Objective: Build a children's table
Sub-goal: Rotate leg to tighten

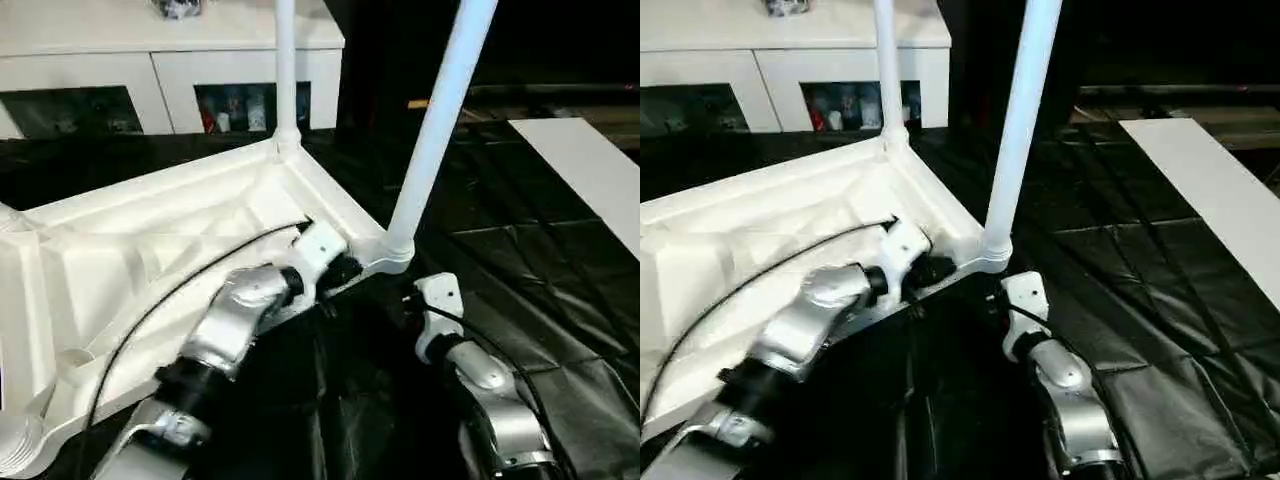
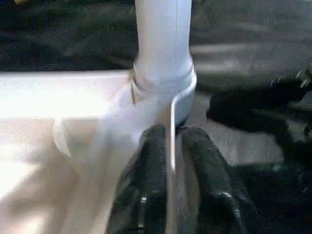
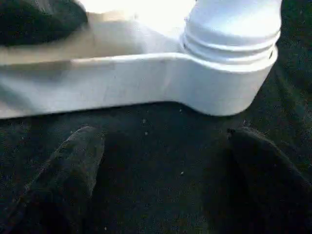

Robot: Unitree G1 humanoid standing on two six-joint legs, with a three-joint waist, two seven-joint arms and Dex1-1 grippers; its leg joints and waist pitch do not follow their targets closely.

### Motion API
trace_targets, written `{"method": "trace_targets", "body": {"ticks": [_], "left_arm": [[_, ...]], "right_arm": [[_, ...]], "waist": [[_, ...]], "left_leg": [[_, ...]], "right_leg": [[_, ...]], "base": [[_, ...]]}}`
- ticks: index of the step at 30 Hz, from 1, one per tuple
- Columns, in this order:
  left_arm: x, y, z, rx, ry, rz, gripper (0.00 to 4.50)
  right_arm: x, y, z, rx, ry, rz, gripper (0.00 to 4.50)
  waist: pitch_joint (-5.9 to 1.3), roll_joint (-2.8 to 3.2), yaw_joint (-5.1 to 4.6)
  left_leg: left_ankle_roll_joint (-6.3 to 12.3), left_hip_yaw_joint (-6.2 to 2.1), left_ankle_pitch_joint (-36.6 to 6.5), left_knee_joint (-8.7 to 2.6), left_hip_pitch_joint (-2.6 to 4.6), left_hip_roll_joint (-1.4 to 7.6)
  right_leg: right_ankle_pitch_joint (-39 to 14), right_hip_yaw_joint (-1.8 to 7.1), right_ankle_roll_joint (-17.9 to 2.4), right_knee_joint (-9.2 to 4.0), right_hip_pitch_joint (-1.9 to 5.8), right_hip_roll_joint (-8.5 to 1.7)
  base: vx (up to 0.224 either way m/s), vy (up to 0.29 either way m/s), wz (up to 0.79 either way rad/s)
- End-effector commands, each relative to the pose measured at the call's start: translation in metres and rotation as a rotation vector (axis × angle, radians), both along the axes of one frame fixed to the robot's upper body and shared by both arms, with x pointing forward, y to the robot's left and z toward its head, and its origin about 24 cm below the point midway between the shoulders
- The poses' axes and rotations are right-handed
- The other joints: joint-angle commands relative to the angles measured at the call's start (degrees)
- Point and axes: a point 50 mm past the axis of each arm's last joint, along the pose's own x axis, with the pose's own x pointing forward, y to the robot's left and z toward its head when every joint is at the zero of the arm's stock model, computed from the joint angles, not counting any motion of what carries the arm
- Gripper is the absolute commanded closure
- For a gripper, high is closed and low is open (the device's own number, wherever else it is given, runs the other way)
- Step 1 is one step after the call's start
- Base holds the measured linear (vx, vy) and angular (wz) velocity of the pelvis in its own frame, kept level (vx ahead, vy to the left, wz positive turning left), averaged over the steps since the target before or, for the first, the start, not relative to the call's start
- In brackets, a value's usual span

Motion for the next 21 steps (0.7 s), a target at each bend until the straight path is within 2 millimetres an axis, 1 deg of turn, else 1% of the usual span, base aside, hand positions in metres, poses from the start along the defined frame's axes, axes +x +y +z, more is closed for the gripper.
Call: {"method": "trace_targets", "body": {"ticks": [1, 4, 5, 6, 7, 8, 9, 10, 11, 13, 14, 15, 16, 17, 18, 19, 20, 21], "left_arm": [[-0.006, 0.005, 0.002, -0.035, 0.019, -0.034, 3.46], [-0.012, 0.010, 0.006, -0.070, 0.044, -0.057, 3.38], [-0.015, 0.012, 0.007, -0.084, 0.058, -0.070, 3.24], [-0.017, 0.014, 0.008, -0.090, 0.069, -0.083, 3.08], [-0.021, 0.015, 0.008, -0.076, 0.086, -0.120, 3.08], [-0.025, 0.017, 0.007, -0.063, 0.103, -0.155, 2.99], [-0.031, 0.020, 0.005, -0.030, 0.137, -0.210, 2.96], [-0.037, 0.024, 0.002, 0.009, 0.168, -0.263, 2.91], [-0.039, 0.029, -0.002, 0.065, 0.186, -0.277, 2.91], [-0.032, 0.037, -0.010, 0.187, 0.158, -0.214, 2.91], [-0.027, 0.041, -0.012, 0.222, 0.146, -0.166, 2.91], [-0.021, 0.043, -0.014, 0.246, 0.132, -0.112, 2.91], [-0.017, 0.045, -0.016, 0.263, 0.132, -0.060, 2.91], [-0.014, 0.047, -0.017, 0.281, 0.130, -0.029, 2.91], [-0.011, 0.049, -0.018, 0.309, 0.127, 0.006, 2.91], [-0.008, 0.050, -0.019, 0.327, 0.129, 0.051, 2.91], [-0.007, 0.051, -0.020, 0.331, 0.134, 0.072, 2.91], [-0.006, 0.051, -0.020, 0.332, 0.133, 0.082, 2.91]], "right_arm": [[-0.001, -0.005, 0.003, -0.005, -0.011, -0.025, 0.00], [-0.002, -0.004, 0.005, -0.004, -0.021, -0.015, 0.00], [-0.002, -0.004, 0.006, -0.002, -0.029, -0.004, 0.00], [-0.003, -0.004, 0.007, 0.001, -0.034, 0.005, 0.00], [-0.004, -0.004, 0.008, 0.000, -0.036, 0.014, 0.00], [-0.004, -0.004, 0.008, 0.000, -0.039, 0.023, 0.00], [-0.005, -0.005, 0.009, -0.001, -0.040, 0.033, 0.00], [-0.005, -0.007, 0.009, -0.005, -0.040, 0.039, 0.00], [-0.004, -0.009, 0.010, -0.013, -0.041, 0.039, 0.00], [-0.003, -0.011, 0.010, -0.021, -0.042, 0.034, 0.00], [-0.002, -0.012, 0.011, -0.023, -0.043, 0.032, 0.00], [-0.002, -0.012, 0.011, -0.025, -0.044, 0.031, 0.00], [-0.002, -0.012, 0.011, -0.025, -0.044, 0.031, 0.00], [-0.002, -0.011, 0.011, -0.026, -0.044, 0.031, 0.00], [-0.003, -0.011, 0.011, -0.027, -0.045, 0.034, 0.00], [-0.003, -0.010, 0.011, -0.027, -0.045, 0.036, 0.00], [-0.004, -0.010, 0.011, -0.027, -0.045, 0.036, 0.00], [-0.004, -0.009, 0.011, -0.027, -0.045, 0.037, 0.00]], "waist": [[-3.05, 0.13, 0.23], [-2.91, 0.18, 0.26], [-2.84, 0.24, 0.17], [-2.77, -0.14, 0.13], [-2.73, 0.08, 0.26], [-2.68, 0.15, 0.38], [-2.58, 0.24, 0.33], [-2.54, 0.24, 0.22], [-2.60, 0.35, 0.23], [-2.65, 0.38, 0.00], [-2.71, 0.56, -0.04], [-2.80, 0.51, -0.12], [-2.91, 0.47, 0.13], [-2.70, 0.43, 0.15], [-2.68, 0.38, 0.17], [-2.61, 0.55, 0.11], [-2.51, 0.36, -0.01], [-2.54, 0.31, -0.12]], "left_leg": [[6.19, -1.51, -4.7, -4.08, 0.32, 3.66], [5.41, -1.48, -6.2, -4.25, 0.42, 3.78], [4.67, -1.43, -7.6, -4.32, 0.50, 3.69], [4.52, -1.40, -8.2, -4.42, 0.49, 3.69], [3.98, -1.45, -9.0, -4.44, 0.57, 3.66], [3.55, -1.56, -9.4, -4.59, 0.65, 3.77], [3.07, -1.55, -9.9, -4.71, 0.66, 3.73], [2.86, -1.52, -10.0, -4.73, 0.66, 3.70], [2.49, -1.55, -9.9, -4.74, 0.85, 3.66], [2.27, -1.53, -9.3, -4.68, 0.81, 3.49], [2.19, -1.51, -8.8, -4.52, 0.81, 3.38], [2.24, -1.46, -8.4, -4.45, 0.82, 3.37], [2.22, -1.53, -7.9, -4.38, 0.97, 3.52], [2.14, -1.34, -8.7, -4.40, 1.08, 3.43], [2.07, -1.35, -9.5, -4.43, 1.08, 3.40], [1.59, -1.56, -10.8, -4.65, 0.84, 3.43], [1.08, -1.73, -12.1, -4.80, 0.69, 3.40], [0.84, -1.80, -12.5, -4.81, 0.65, 3.40]], "right_leg": [[0.1, 3.06, -16.0, -2.80, 3.18, -3.94], [-2.1, 3.12, -15.8, -2.91, 3.19, -3.97], [-4.0, 3.14, -15.3, -3.08, 3.10, -3.82], [-5.0, 3.13, -15.0, -3.30, 3.04, -3.75], [-6.5, 3.20, -14.6, -3.36, 3.00, -3.83], [-7.5, 3.22, -14.2, -3.39, 2.98, -3.91], [-8.5, 3.23, -13.6, -3.43, 2.90, -3.74], [-8.5, 3.26, -13.4, -3.41, 2.87, -3.64], [-8.1, 3.25, -13.1, -3.31, 2.80, -3.54], [-6.9, 3.25, -12.7, -3.26, 2.86, -3.33], [-5.8, 3.29, -12.7, -3.14, 2.97, -3.47], [-5.1, 3.30, -12.8, -3.15, 2.99, -3.43], [-4.2, 3.31, -13.3, -3.12, 3.12, -3.71], [-4.7, 3.31, -13.7, -3.25, 2.83, -3.49], [-5.6, 3.31, -13.6, -3.37, 2.86, -3.49], [-7.8, 3.30, -13.1, -3.52, 3.14, -3.67], [-10.5, 3.23, -12.3, -3.75, 3.25, -3.70], [-11.5, 3.22, -11.9, -3.76, 3.34, -3.73]], "base": [[0.000, 0.000, 0.00], [0.000, 0.000, 0.00], [0.000, 0.000, 0.00], [0.000, 0.000, 0.00], [0.000, 0.000, 0.00], [0.000, 0.000, 0.00], [0.000, 0.000, 0.00], [0.000, 0.000, 0.00], [0.000, 0.000, 0.00], [0.000, 0.000, 0.00], [0.000, 0.000, 0.00], [0.000, 0.000, 0.00], [0.000, 0.000, 0.00], [0.000, 0.000, 0.00], [0.000, 0.000, 0.00], [0.000, 0.000, 0.00], [0.000, 0.000, 0.00], [0.000, 0.000, 0.00]]}}
